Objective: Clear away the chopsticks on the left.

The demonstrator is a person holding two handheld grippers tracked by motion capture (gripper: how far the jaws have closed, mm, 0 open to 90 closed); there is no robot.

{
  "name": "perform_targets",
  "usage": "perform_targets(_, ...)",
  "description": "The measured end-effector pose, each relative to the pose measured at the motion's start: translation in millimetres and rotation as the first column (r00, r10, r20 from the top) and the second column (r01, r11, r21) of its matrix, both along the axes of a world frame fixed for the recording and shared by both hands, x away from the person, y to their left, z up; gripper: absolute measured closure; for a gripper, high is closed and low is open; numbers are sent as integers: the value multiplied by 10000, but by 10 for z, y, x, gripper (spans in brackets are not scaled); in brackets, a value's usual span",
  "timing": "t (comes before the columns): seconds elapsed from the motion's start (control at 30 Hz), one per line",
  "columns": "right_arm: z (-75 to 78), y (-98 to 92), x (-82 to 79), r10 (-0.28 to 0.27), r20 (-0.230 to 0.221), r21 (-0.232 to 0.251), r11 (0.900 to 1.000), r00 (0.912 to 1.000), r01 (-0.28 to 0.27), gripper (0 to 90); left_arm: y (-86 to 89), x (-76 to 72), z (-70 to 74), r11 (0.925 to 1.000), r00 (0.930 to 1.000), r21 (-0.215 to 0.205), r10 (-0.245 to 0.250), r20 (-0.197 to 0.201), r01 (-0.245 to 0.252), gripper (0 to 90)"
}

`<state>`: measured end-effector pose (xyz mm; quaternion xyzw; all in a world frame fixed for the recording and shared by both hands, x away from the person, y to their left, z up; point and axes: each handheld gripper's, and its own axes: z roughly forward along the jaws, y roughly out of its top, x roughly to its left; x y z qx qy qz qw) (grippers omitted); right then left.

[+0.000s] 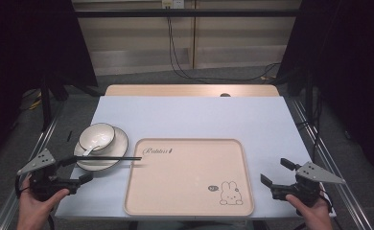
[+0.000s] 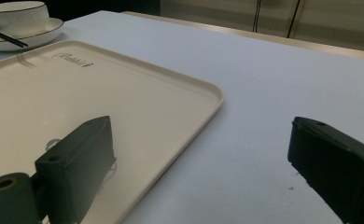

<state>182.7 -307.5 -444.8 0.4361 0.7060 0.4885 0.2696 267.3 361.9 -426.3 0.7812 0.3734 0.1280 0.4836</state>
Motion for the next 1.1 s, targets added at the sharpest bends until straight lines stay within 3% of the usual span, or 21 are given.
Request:
perform_targets(0.07, -4, -3, 8, 16, -12, 7, 10000, 10000, -16, 70, 37, 78, -25, 9987, 10000, 514, 6, -45, -4, 54)
perform_targets(0.2, -3, -3, 12, 23, 32, -15, 10000, 10000, -23, 70, 70, 160, -50, 9977, 9998, 666, -133, -123, 141, 156)
perform_targets(0.27, -4, 0, 10, 57, -2, -8, 10000, 10000, -57, 70, 90, 201, -69, 9949, 9999, 1012, -66, 127, 53, 228)
perform_targets(0.43, -3, -4, 9, 62, 25, 9, 10000, 10000, -62, 71, 127, 252, -101, 9927, 9995, 1177, -279, 173, 257, 412)
perform_targets(0.57, -4, -1, 9, 86, -11, -1, 10000, 10000, -86, 72, 155, 303, -131, 9901, 9993, 1368, -331, 200, 300, 477)
perform_targets(0.73, -6, 0, 13, 41, -40, 45, 10000, 10000, -41, 75, 173, 406, -164, 9928, 9994, 1171, -246, -233, 271, 480)
perform_targets(0.77, -6, -1, 12, 34, -43, 50, 10000, 10000, -34, 75, 173, 406, -164, 9928, 9994, 1171, -246, -233, 271, 486)
perform_targets(0.83, -6, -2, 12, 31, -49, 31, 10000, 10000, -31, 75, 153, 438, -187, 9866, 9994, 1602, -285, -178, 310, 488)
perform_targets(1.1, -4, -2, 10, 28, -22, 54, 10000, 10000, -28, 75, 154, 490, -178, 9796, 9988, 1963, -475, 133, 440, 607)
